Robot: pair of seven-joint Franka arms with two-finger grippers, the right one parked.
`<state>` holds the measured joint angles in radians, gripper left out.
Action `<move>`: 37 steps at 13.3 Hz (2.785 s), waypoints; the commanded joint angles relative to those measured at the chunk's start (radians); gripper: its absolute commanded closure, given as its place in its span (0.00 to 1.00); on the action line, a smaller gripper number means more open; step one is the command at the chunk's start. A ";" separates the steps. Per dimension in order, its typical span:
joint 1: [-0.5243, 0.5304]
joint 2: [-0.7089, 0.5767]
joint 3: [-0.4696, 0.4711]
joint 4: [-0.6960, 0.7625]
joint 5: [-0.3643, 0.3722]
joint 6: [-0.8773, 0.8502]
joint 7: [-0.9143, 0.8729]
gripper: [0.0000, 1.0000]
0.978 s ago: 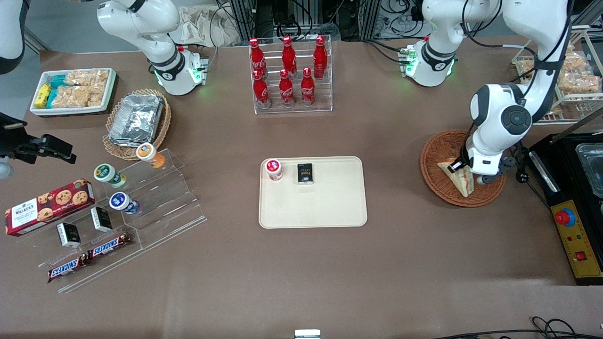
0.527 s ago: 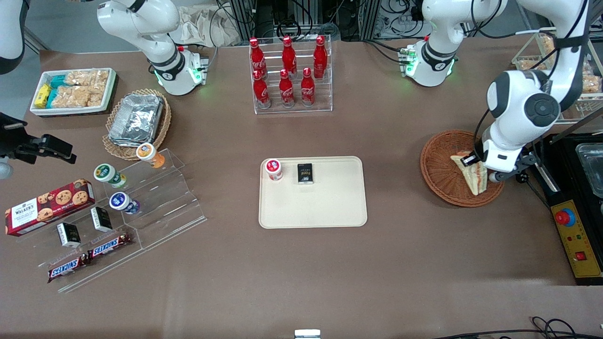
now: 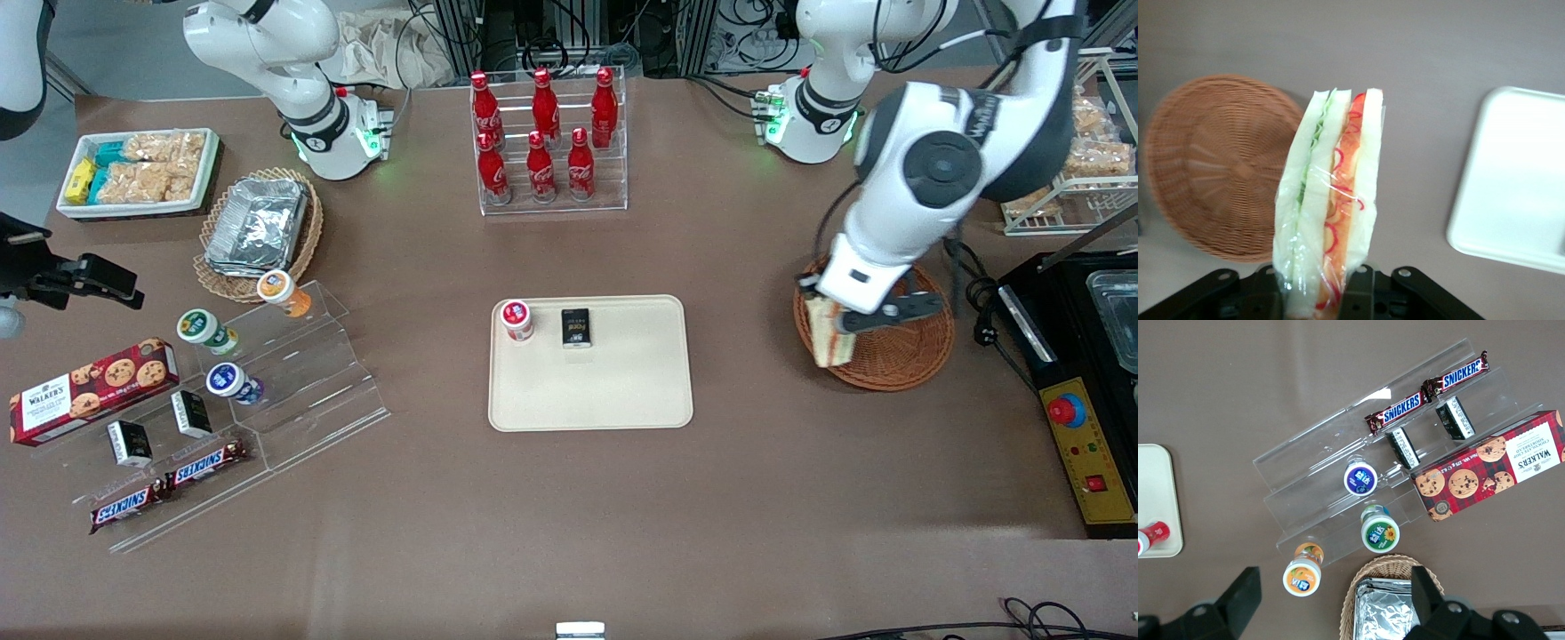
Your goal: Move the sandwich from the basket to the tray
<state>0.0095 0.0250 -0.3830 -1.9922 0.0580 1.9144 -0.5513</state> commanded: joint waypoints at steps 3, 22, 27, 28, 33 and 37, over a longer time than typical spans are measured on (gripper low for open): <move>-0.011 0.214 -0.180 0.171 0.012 0.011 -0.120 1.00; -0.131 0.601 -0.178 0.205 0.421 0.337 -0.437 0.00; -0.125 0.531 -0.182 0.233 0.410 0.327 -0.533 0.00; -0.120 0.491 -0.182 0.233 0.404 0.322 -0.544 0.00; -0.031 0.256 -0.174 0.317 0.173 0.054 -0.497 0.00; -0.045 0.084 -0.026 0.351 0.062 -0.144 -0.373 0.00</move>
<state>-0.0213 0.1868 -0.4791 -1.6310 0.1808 1.8327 -1.0058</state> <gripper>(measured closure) 0.000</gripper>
